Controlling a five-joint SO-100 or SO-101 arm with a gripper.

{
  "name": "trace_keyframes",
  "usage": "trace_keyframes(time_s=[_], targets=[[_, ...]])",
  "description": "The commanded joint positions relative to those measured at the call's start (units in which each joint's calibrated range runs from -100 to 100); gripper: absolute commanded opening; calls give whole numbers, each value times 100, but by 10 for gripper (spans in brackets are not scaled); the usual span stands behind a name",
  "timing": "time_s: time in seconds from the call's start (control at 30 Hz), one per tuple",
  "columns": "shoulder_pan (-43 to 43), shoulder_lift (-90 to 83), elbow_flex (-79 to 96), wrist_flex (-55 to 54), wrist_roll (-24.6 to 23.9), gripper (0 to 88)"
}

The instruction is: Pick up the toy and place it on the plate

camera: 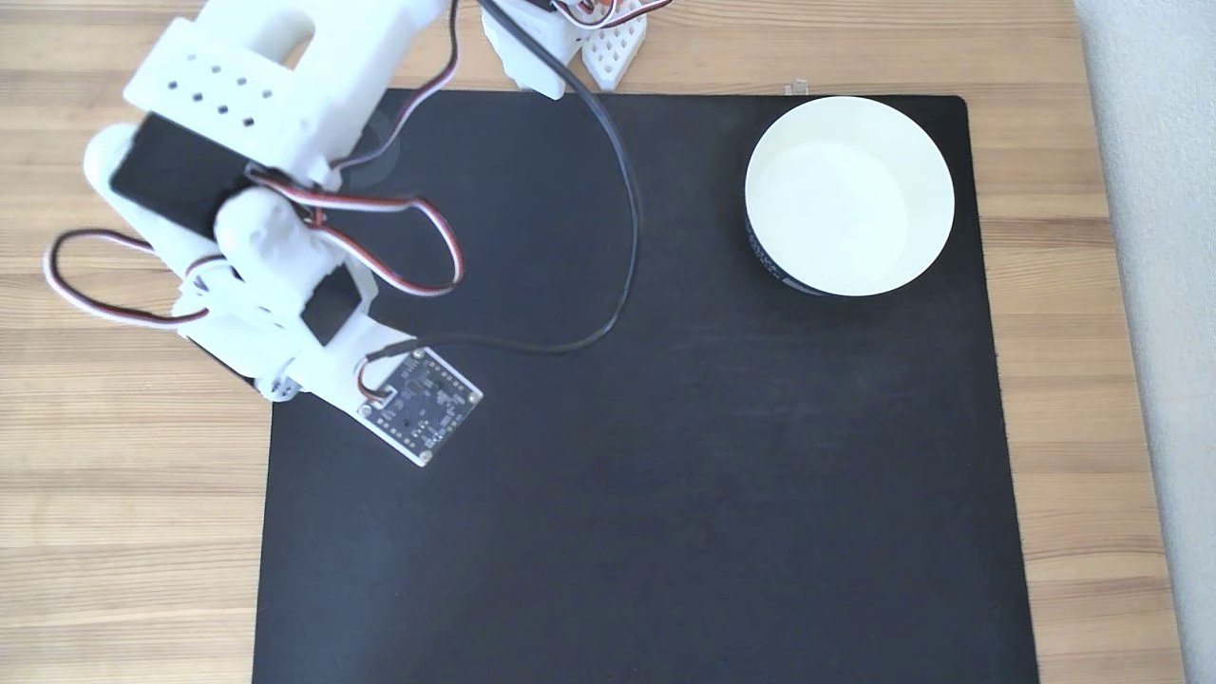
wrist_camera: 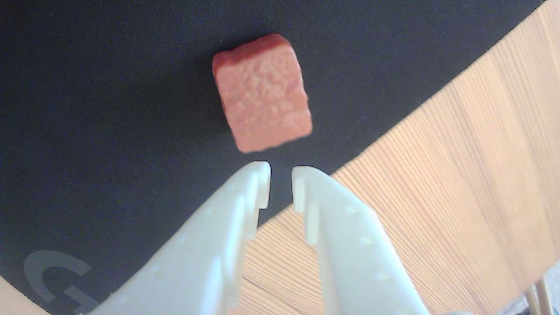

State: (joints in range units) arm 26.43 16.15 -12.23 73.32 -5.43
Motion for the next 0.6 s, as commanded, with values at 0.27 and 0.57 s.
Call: trace_keyframes(time_s=[0.27, 0.57], targets=[[139, 398, -331, -42, 11, 29], [47, 390, -358, 145, 58, 241]])
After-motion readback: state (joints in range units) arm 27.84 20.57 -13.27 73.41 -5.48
